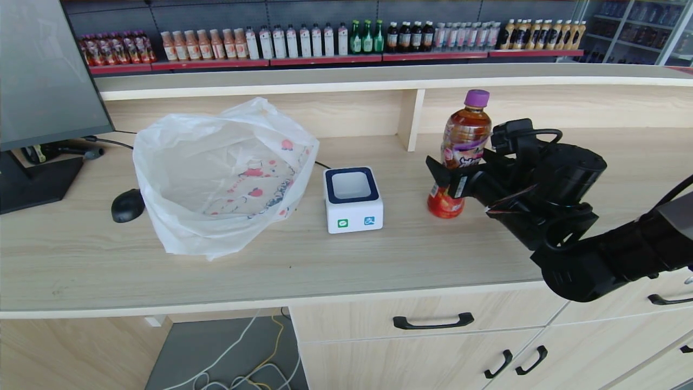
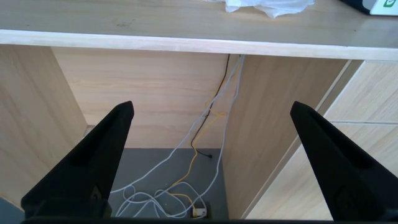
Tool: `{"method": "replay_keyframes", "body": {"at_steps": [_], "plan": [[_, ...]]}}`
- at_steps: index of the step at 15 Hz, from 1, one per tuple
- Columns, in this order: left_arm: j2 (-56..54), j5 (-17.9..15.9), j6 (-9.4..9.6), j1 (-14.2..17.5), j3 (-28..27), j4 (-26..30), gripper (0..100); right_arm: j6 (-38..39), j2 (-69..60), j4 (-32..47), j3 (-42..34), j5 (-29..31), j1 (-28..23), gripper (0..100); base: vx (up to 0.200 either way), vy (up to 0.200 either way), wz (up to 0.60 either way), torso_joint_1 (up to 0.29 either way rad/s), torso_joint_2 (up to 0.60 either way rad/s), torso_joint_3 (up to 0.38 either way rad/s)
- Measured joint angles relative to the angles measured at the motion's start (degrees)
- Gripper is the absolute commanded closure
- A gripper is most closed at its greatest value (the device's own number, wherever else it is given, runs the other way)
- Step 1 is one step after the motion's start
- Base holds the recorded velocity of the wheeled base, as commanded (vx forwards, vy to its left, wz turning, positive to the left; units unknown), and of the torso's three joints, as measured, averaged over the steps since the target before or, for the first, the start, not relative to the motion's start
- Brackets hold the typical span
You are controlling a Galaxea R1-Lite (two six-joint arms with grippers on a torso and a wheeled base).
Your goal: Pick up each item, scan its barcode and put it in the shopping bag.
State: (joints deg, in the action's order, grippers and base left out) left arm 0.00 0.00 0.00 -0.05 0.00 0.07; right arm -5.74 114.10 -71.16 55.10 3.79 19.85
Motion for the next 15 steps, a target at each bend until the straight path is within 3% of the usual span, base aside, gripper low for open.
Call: {"method": "replay_keyframes", "body": {"at_steps": [1,15], "plan": [[0.00,0.00,0.00,0.00,0.00,0.00,0,0.00,0.00,-0.01,0.02,0.00,0.00,100,0.000,0.000,0.00,0.000,0.00,0.000],[0.00,0.00,0.00,0.05,0.00,0.02,0,0.13,-1.37,0.10,-0.33,0.00,0.10,100,0.000,0.000,0.00,0.000,0.00,0.000]]}}
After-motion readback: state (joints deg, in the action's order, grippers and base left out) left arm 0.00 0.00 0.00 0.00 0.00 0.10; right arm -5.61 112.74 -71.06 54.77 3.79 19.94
